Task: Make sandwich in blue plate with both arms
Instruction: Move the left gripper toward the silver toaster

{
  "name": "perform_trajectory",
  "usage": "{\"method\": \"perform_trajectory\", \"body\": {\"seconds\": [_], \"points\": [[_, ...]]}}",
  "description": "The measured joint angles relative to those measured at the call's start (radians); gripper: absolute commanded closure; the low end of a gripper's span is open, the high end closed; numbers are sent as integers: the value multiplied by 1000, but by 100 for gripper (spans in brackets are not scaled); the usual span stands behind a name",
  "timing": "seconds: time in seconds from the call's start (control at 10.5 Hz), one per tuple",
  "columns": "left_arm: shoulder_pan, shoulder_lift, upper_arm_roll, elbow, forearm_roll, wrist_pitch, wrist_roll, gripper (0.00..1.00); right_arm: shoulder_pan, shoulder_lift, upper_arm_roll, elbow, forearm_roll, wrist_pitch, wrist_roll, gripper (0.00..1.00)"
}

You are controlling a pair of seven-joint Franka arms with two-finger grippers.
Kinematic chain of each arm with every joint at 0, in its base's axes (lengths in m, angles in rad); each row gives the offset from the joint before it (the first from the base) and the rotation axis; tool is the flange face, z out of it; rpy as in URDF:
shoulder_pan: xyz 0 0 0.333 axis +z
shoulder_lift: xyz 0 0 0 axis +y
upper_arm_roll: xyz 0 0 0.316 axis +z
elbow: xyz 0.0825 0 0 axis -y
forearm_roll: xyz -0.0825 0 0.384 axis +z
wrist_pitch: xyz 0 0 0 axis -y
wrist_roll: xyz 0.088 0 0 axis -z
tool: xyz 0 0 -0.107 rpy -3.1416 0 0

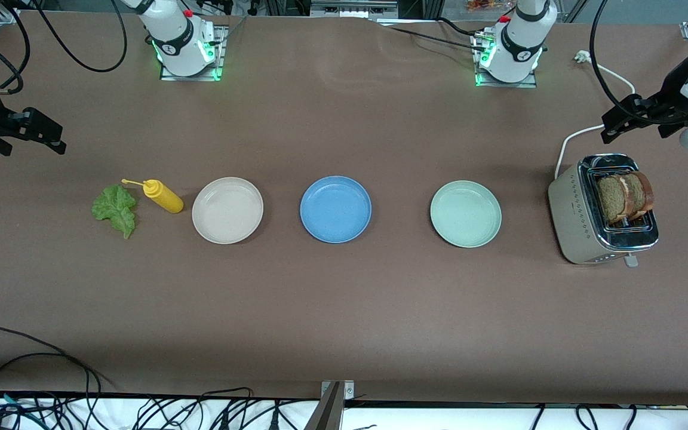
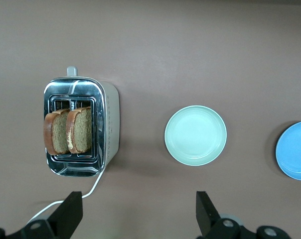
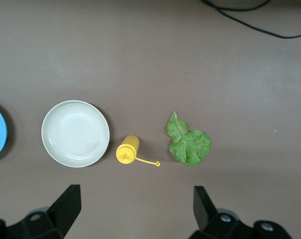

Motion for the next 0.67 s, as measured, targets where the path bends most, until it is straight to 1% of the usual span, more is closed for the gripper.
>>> {"method": "perform_trajectory", "body": {"seconds": [0.29,0.57,0.67], "points": [[-1,0,-25,0,0,3,0,0,0,0,0,0,0,0,0,0],[-1,0,-26,-7,2,27,0,0,0,0,0,0,0,0,0,0],[2,1,-24,-23,3,51,0,0,0,0,0,0,0,0,0,0]]}}
